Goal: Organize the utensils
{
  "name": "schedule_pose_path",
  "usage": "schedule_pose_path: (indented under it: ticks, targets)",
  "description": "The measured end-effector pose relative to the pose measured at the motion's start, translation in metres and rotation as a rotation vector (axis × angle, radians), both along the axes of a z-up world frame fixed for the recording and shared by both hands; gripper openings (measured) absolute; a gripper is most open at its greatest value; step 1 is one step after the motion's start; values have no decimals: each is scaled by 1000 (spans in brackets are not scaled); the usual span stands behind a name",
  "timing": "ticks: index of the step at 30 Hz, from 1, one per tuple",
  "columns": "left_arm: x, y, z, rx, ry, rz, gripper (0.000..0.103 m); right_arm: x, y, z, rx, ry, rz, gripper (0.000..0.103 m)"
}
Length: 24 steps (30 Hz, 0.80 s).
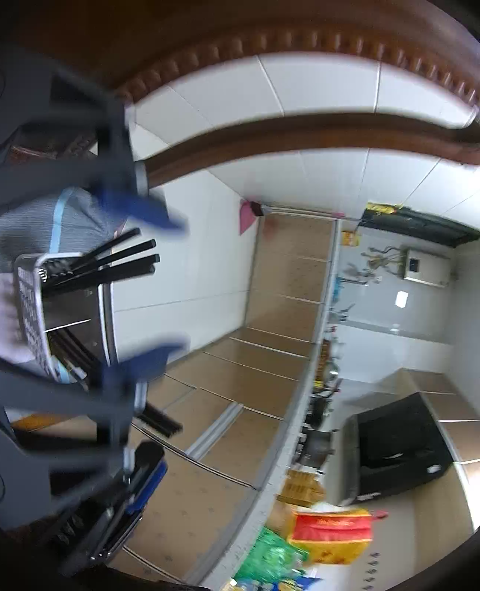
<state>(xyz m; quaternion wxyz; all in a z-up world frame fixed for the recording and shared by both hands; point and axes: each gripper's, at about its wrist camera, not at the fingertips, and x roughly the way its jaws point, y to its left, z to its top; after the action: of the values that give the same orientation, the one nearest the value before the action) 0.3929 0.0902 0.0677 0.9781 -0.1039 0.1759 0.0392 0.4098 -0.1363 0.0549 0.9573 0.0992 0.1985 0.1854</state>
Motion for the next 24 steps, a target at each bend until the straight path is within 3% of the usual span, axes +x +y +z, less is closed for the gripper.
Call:
schedule_pose_path:
  ticks: [2, 4, 6, 9, 12, 17, 20, 24]
  targets:
    - [-34, 4, 3, -7, -24, -20, 88, -28, -17, 7, 74, -24, -15, 72]
    - [-64, 4, 1, -8, -15, -38, 98, -61, -30, 11, 112, -59, -2, 88]
    - [-101, 0, -11, 7, 13, -61, 99, -97, -37, 8, 108, -83, 0, 100]
    - [-151, -13, -40, 74, 85, -57, 99, -145, -32, -8, 19, -21, -1, 100]
    - [-178, -21, -67, 83, 168, -22, 99, -170, -22, -28, -45, 62, 13, 100]
    - [-190, -35, -102, 85, 277, -19, 99, -198, -6, -66, -132, 112, -59, 100]
    - [-201, -40, -122, 83, 296, -10, 99, -200, 0, -89, -179, 149, -60, 100]
    - [-200, -41, -127, 101, 311, -3, 99, -200, 2, -104, -191, 176, -83, 100]
